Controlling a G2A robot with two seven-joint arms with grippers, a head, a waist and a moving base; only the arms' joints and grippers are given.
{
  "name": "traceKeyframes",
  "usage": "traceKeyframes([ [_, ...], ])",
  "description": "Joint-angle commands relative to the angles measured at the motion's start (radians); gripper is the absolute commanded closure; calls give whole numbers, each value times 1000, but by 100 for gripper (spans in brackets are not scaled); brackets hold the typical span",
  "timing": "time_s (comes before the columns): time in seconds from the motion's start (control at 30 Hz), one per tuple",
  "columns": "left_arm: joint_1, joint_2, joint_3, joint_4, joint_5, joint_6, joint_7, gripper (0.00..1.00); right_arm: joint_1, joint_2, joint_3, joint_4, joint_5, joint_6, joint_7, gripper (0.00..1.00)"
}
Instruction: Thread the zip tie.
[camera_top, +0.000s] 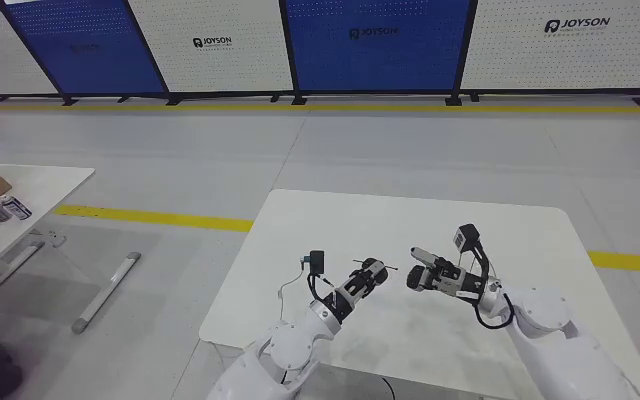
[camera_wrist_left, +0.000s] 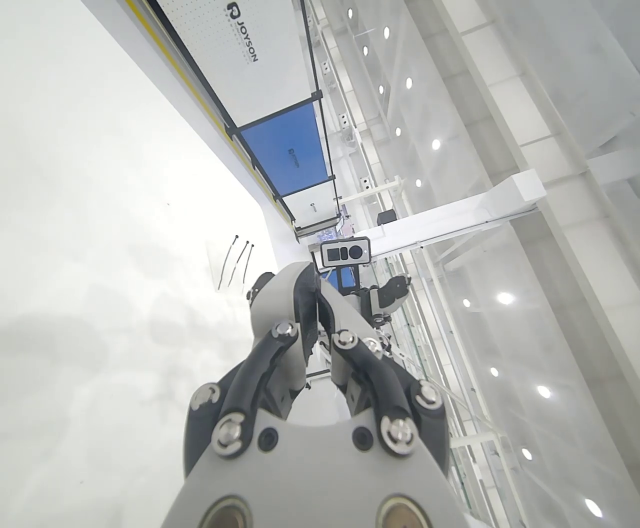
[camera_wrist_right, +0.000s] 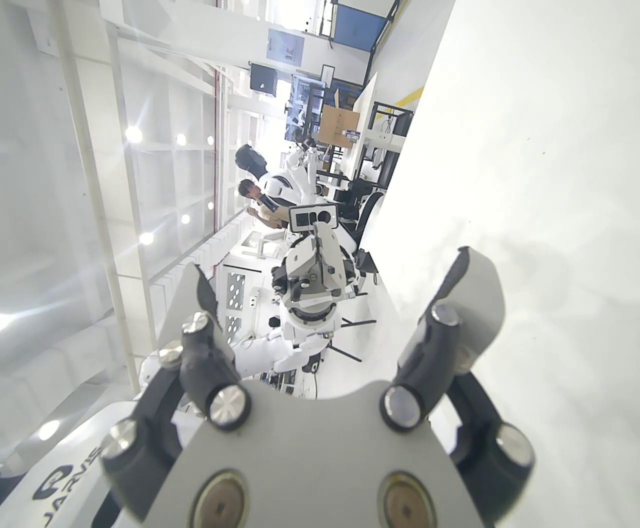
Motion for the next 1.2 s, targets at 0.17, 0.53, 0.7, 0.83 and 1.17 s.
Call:
traceKeyframes([
  [0.17, 0, 0, -3, 0, -14, -7, -4, 100, 0, 0, 0, 0, 0, 0, 0, 0],
  [0.53, 50, 24, -122, -88, -198, -54, -203, 100, 0, 0, 0, 0, 0, 0, 0, 0],
  [0.7, 53, 25, -124, -94, -200, -54, -207, 100, 0, 0, 0, 0, 0, 0, 0, 0],
  [0.83, 53, 25, -124, -94, -200, -54, -207, 100, 0, 0, 0, 0, 0, 0, 0, 0],
  [1.17, 80, 31, -157, -148, -259, -70, -233, 100, 0, 0, 0, 0, 0, 0, 0, 0],
])
